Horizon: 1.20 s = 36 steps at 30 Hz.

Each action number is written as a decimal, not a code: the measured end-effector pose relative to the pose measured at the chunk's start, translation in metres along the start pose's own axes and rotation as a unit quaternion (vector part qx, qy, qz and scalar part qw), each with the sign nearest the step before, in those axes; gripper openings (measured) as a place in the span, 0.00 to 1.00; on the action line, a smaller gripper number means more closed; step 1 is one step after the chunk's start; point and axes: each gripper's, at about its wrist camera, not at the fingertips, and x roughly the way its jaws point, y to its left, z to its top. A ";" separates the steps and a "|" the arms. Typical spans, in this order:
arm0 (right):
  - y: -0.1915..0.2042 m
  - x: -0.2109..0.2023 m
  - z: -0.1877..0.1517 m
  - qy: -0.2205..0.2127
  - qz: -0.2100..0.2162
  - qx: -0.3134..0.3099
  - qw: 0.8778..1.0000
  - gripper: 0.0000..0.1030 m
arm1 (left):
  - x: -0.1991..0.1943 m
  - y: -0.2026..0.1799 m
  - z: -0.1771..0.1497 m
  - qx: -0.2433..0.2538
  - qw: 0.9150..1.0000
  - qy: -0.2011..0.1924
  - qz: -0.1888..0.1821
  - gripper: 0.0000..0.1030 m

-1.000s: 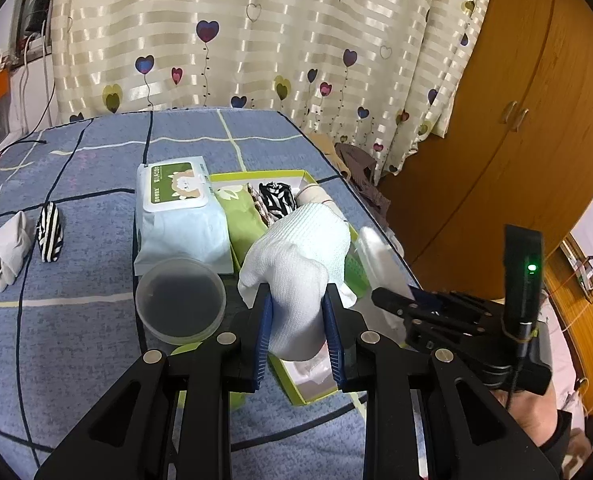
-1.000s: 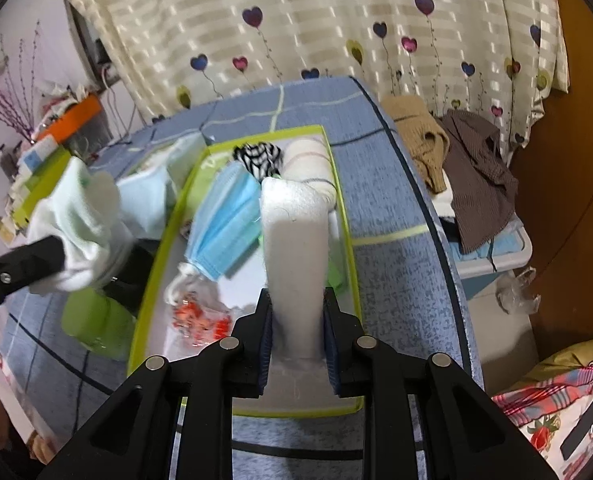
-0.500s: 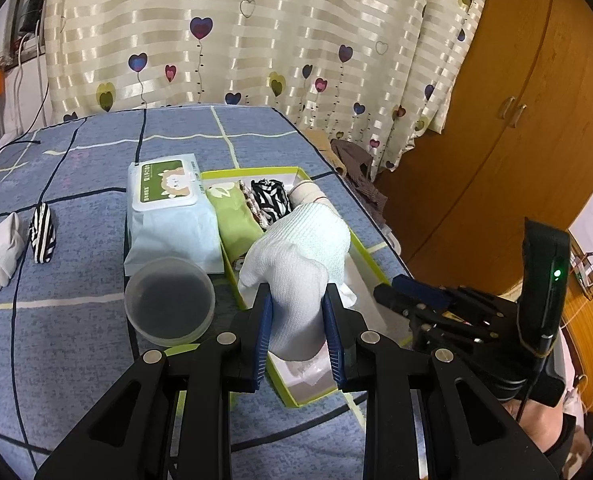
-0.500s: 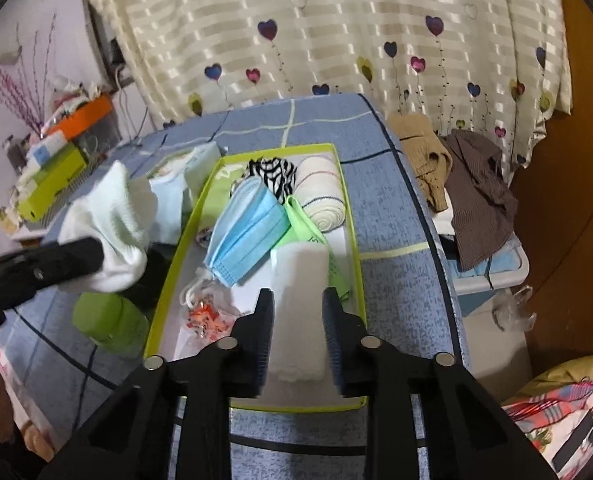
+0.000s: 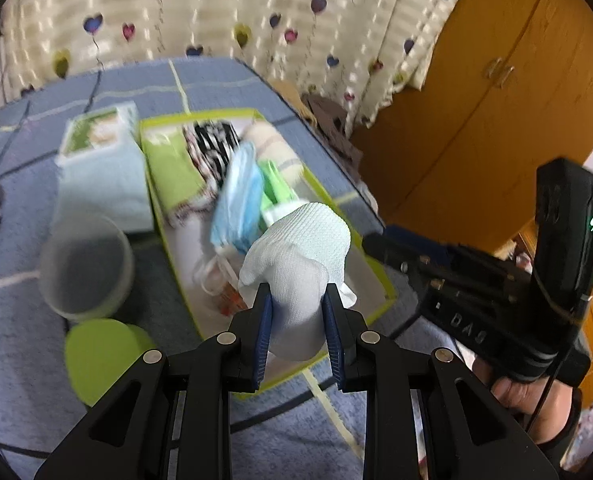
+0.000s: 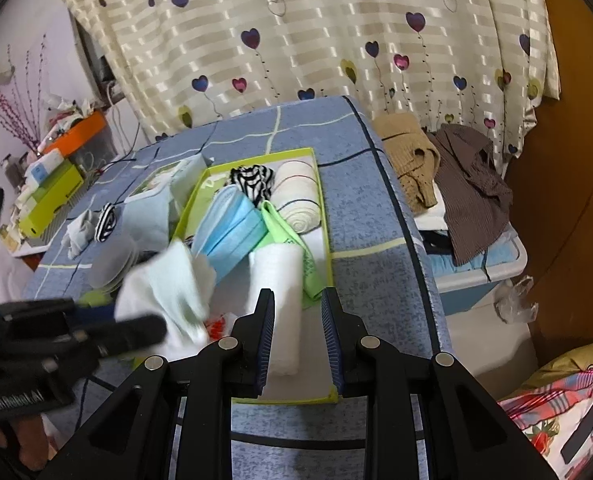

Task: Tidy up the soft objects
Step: 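Lower the rolled cloth into the tray with the right tool while the left tool lowers the sock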

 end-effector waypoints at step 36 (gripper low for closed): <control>0.011 -0.001 0.007 -0.011 0.013 -0.007 1.000 0.23 | 0.004 -0.002 -0.004 0.025 0.999 0.010 0.026 0.43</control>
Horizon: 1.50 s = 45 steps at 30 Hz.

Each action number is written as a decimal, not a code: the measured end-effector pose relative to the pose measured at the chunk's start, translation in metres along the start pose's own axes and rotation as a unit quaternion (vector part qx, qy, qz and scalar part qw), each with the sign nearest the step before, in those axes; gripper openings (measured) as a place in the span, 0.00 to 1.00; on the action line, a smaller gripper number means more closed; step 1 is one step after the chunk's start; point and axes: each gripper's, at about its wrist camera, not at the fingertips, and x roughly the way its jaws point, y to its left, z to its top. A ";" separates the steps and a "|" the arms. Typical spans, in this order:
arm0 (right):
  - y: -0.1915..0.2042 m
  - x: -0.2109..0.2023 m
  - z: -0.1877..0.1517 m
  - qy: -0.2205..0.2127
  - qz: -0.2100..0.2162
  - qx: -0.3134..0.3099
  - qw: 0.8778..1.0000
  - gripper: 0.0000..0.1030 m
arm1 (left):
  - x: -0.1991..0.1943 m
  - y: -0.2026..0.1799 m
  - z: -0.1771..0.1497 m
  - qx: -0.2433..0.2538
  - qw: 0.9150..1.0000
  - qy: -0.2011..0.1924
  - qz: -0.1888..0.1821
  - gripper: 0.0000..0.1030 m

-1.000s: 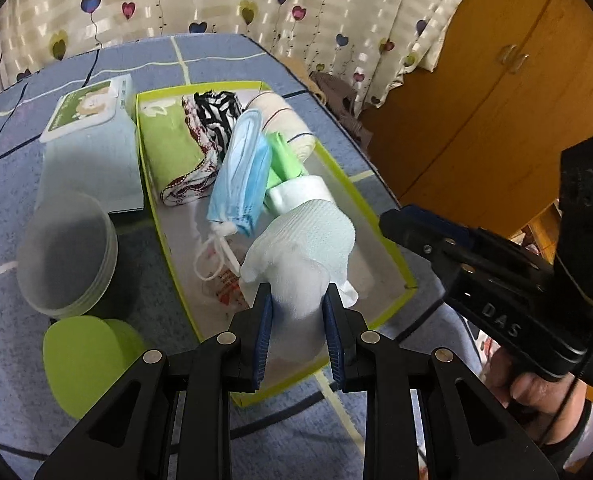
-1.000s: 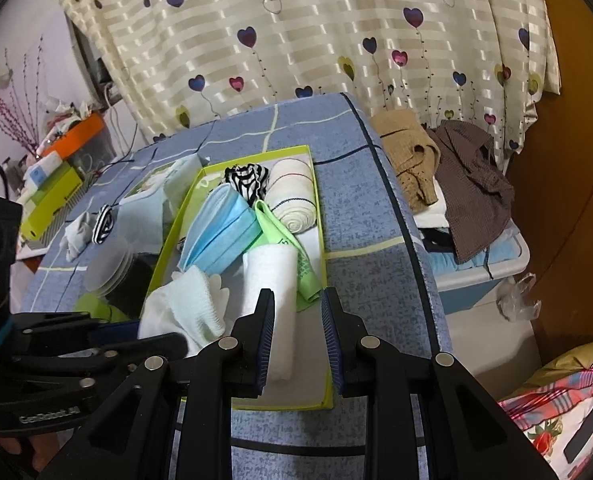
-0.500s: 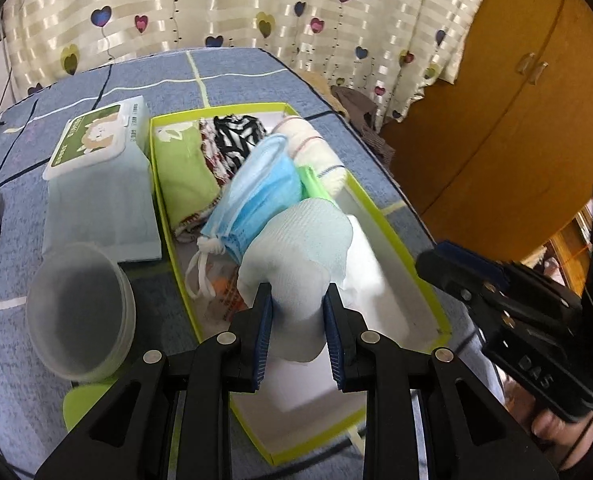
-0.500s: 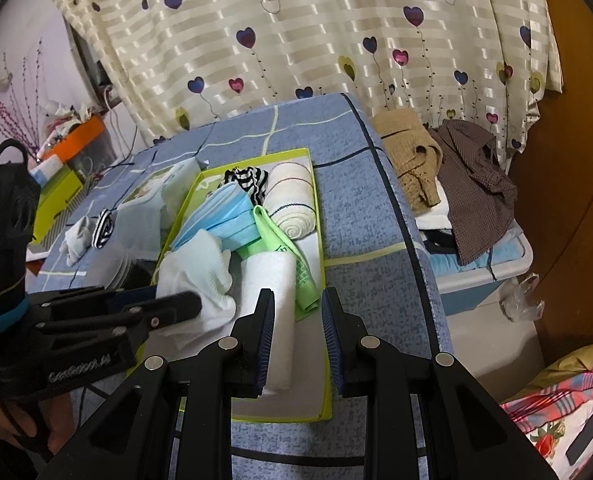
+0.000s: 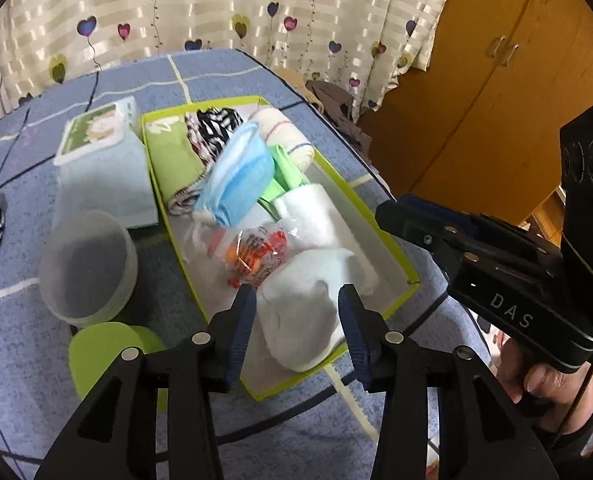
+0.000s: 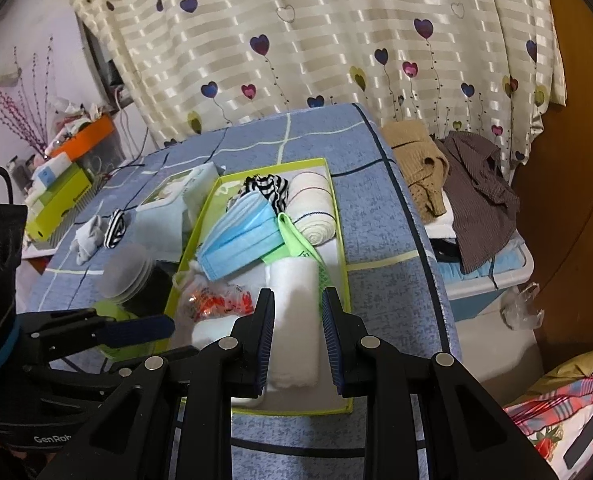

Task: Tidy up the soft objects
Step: 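Lower the rolled cloth into the tray with the right tool while the left tool lowers the sock, then open both tools to release the items and withdraw toward the remaining items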

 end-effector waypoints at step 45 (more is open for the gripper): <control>0.123 -0.029 0.015 -0.017 0.029 -0.091 0.995 0.40 | -0.112 0.089 -0.034 -0.084 0.987 -0.135 0.022 0.43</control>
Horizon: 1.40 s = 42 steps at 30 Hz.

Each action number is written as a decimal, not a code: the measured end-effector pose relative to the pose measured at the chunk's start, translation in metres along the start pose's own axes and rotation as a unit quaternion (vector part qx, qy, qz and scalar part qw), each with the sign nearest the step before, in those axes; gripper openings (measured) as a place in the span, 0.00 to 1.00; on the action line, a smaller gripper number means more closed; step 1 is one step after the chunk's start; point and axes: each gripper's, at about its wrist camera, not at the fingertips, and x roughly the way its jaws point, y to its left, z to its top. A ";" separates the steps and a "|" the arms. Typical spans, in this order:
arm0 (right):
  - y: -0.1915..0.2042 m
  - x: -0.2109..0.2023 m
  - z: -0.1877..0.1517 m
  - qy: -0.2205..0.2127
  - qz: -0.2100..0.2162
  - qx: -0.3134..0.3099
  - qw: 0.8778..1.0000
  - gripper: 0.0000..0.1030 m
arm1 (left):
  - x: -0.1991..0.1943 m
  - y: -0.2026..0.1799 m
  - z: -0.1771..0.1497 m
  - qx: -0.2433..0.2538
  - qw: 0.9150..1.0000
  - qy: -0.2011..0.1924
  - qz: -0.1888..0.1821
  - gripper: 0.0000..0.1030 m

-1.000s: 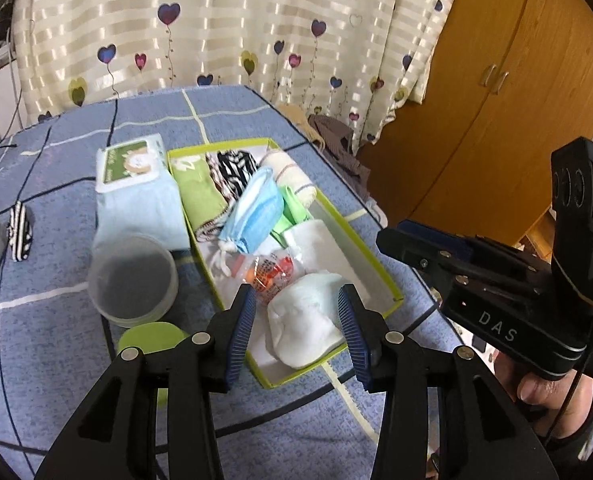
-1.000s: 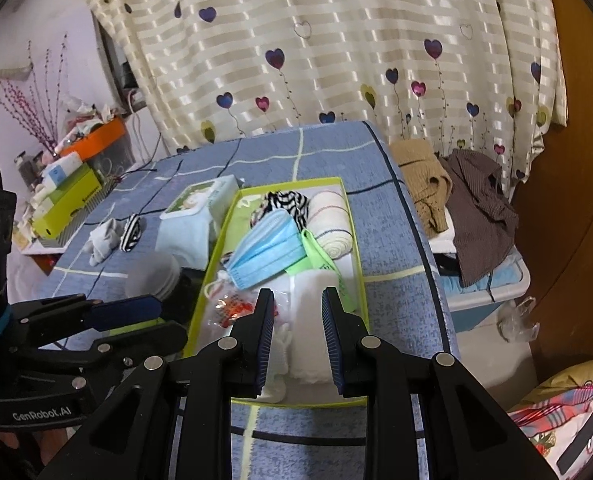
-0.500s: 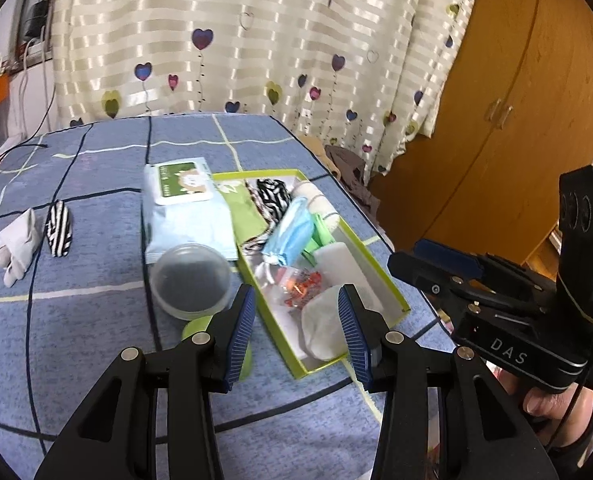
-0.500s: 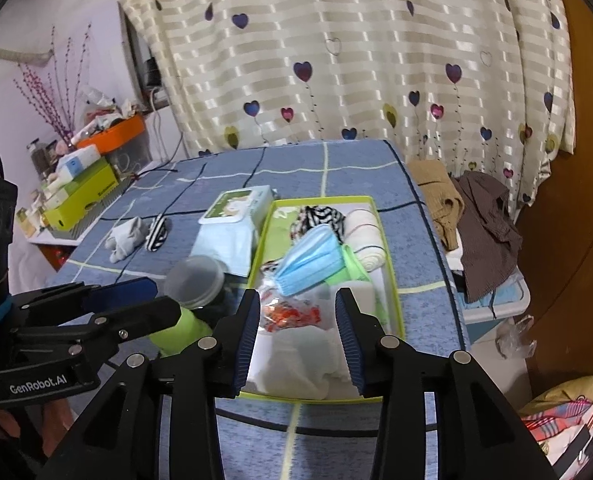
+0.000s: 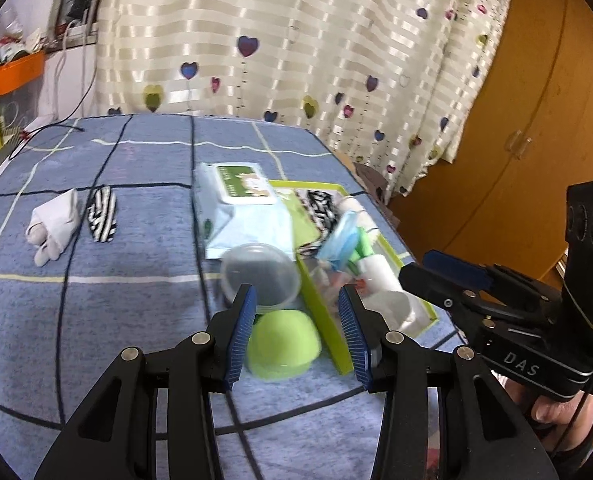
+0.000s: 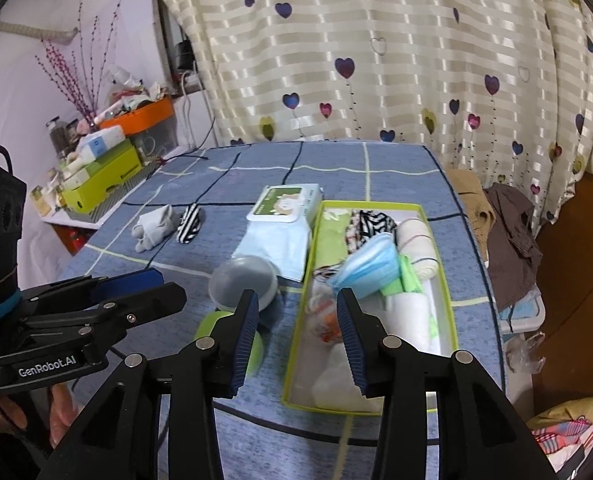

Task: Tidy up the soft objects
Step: 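Open both tools to release the items and withdraw toward the remaining items, then grasp the white glove with the left tool while the right tool grasps the striped sock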

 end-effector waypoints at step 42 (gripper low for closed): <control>0.158 0.195 0.085 0.119 0.111 -0.063 0.985 0.42 | -0.011 0.230 0.028 -0.098 0.986 -0.016 0.133 0.43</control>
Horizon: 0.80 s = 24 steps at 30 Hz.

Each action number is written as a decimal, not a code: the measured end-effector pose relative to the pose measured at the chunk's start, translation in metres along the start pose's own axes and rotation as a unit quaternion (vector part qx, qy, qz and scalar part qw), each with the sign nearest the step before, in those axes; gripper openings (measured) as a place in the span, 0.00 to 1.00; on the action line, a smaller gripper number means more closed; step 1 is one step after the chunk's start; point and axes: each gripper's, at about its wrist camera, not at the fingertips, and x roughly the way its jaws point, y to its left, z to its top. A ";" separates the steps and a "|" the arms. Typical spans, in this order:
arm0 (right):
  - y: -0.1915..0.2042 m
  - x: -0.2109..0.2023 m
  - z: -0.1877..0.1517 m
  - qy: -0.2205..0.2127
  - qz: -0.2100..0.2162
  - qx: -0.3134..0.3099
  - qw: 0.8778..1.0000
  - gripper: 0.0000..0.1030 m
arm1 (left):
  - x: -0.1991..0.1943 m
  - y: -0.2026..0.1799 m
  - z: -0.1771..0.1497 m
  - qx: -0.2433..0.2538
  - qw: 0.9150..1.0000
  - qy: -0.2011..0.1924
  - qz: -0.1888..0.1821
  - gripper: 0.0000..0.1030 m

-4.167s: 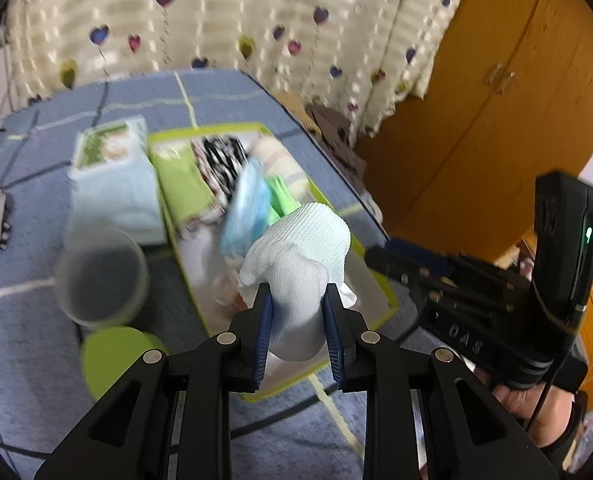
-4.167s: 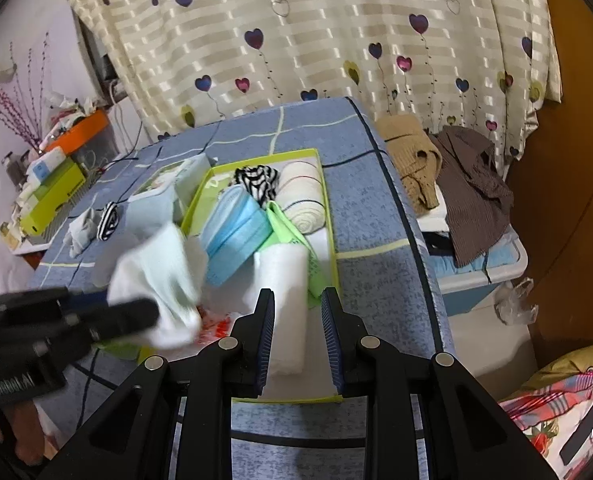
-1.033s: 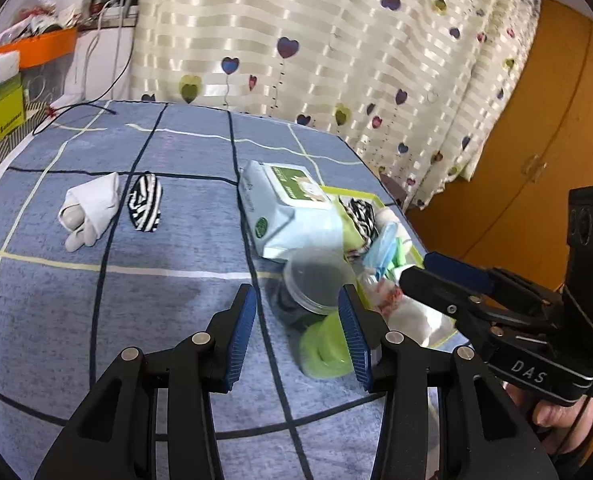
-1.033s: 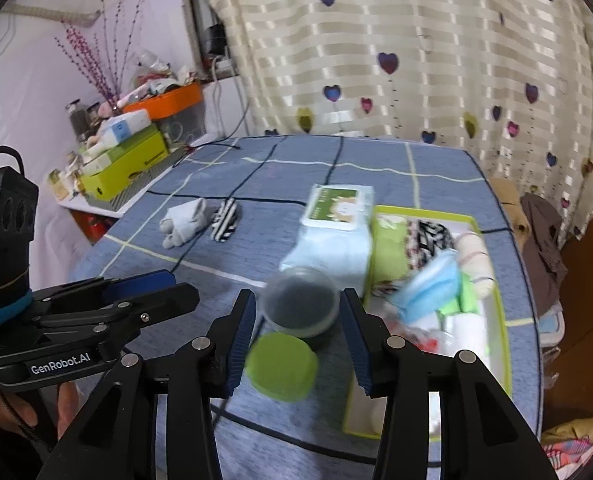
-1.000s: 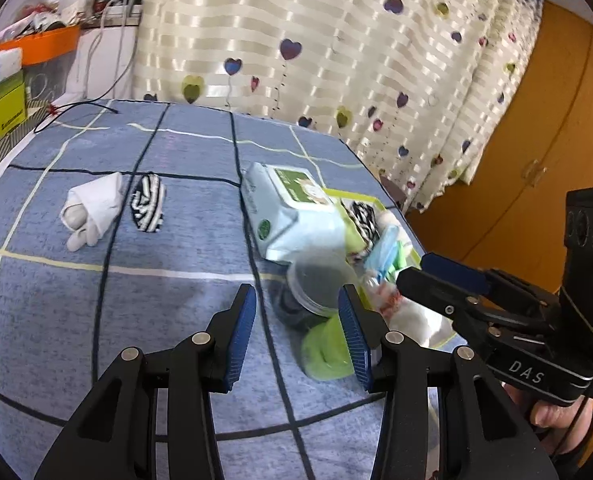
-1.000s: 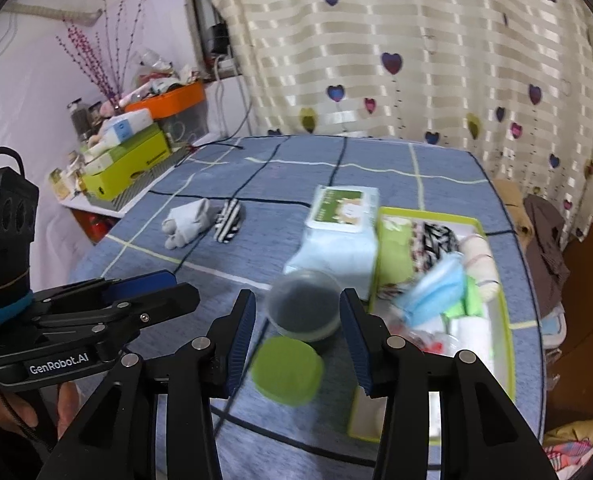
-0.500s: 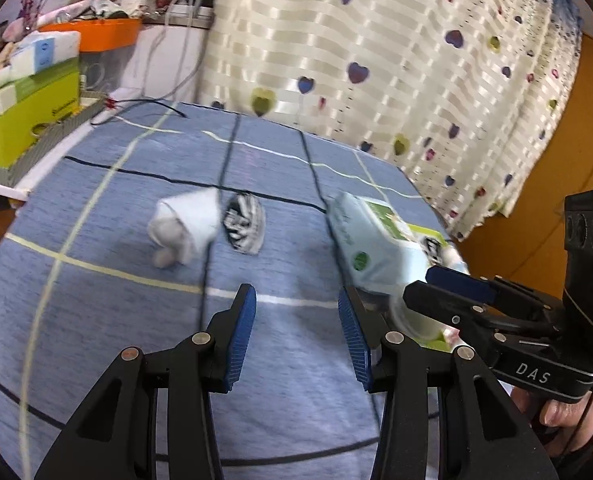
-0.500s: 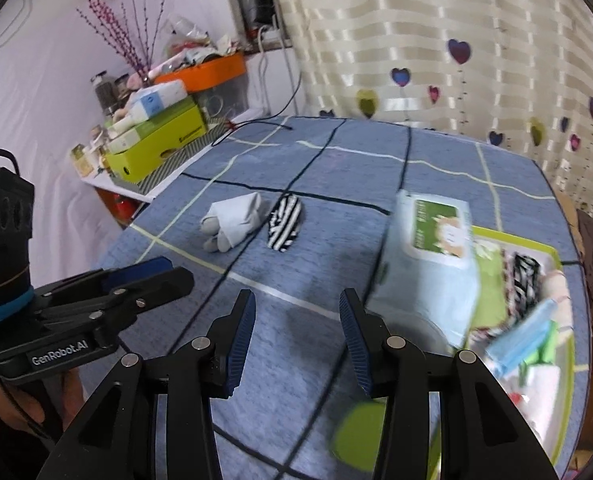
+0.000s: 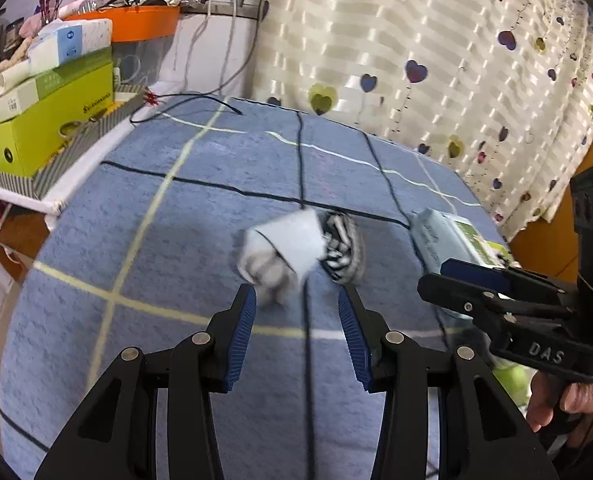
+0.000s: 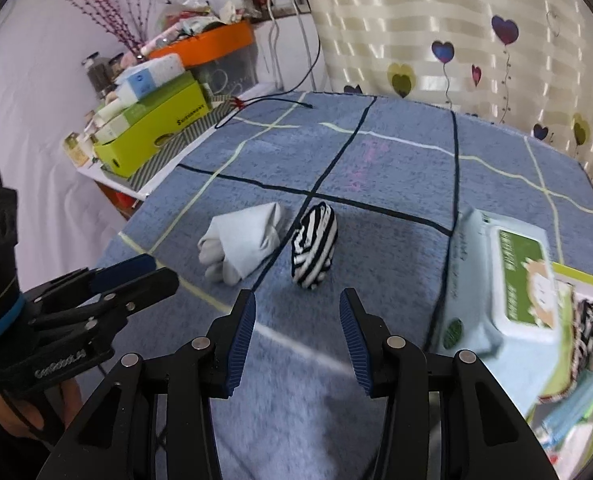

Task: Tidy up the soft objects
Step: 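Grasp the white glove with the left tool while the right tool grasps the striped sock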

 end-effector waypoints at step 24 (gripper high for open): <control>-0.020 0.097 0.039 0.048 -0.037 0.059 0.996 0.11 | 0.054 0.011 0.033 0.059 0.997 0.040 -0.014 0.48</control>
